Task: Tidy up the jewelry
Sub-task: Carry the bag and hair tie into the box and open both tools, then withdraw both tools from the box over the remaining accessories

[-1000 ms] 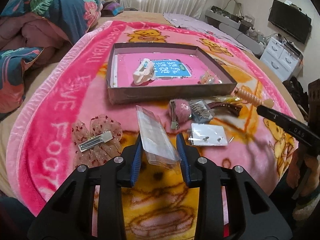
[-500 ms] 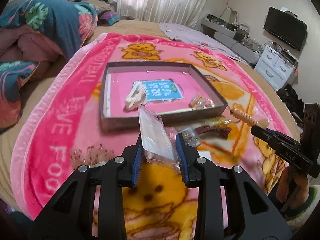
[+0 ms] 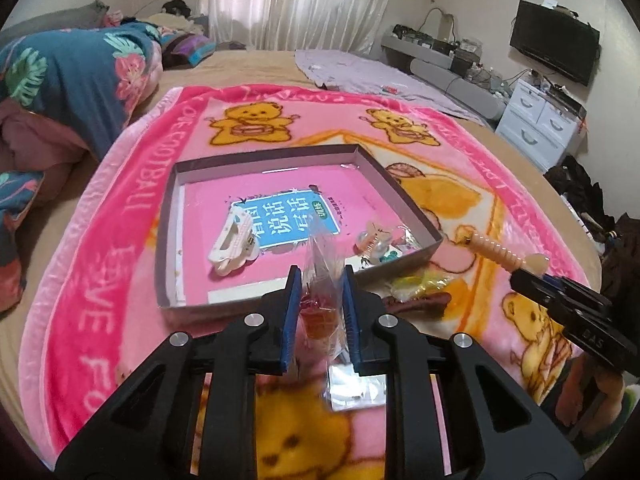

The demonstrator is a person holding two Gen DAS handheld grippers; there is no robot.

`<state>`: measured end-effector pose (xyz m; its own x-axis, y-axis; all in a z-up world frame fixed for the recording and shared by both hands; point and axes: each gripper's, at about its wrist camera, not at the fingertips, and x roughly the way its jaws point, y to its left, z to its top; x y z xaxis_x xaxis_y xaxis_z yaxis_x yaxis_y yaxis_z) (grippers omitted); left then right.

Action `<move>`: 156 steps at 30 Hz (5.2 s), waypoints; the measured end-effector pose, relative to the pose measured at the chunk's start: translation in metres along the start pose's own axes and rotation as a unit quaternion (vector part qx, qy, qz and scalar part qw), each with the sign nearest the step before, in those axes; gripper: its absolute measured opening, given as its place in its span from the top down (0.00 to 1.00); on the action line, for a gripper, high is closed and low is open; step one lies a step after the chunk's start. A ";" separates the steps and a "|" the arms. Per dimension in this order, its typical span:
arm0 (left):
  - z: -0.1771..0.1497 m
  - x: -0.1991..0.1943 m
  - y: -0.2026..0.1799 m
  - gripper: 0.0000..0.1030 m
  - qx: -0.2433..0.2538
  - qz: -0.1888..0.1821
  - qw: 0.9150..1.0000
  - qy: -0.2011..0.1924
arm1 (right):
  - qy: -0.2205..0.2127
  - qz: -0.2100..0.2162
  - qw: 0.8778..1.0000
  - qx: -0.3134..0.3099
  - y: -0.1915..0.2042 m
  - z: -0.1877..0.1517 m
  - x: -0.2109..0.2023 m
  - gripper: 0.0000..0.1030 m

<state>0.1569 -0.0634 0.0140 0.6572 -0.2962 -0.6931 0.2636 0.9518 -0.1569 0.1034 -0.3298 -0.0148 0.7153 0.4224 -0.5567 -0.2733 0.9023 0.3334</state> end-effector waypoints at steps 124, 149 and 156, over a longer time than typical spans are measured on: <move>0.031 -0.092 0.055 0.09 -0.081 0.012 0.994 -0.077 | -0.074 -0.059 0.992 -0.081 0.065 0.061 -0.034 0.05; -0.045 -0.118 0.065 0.09 -0.090 0.056 0.993 -0.041 | -0.046 -0.022 0.992 -0.113 0.104 0.028 -0.055 0.04; -0.062 -0.116 0.088 0.09 -0.113 0.079 0.990 -0.022 | -0.010 -0.008 0.991 -0.130 0.117 0.010 -0.034 0.04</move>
<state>0.0600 0.0600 0.0372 0.7086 -0.1412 -0.6913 -0.0054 0.9786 -0.2055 0.0536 -0.2395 0.0504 0.7324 0.4085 -0.5447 -0.4166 0.9017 0.1160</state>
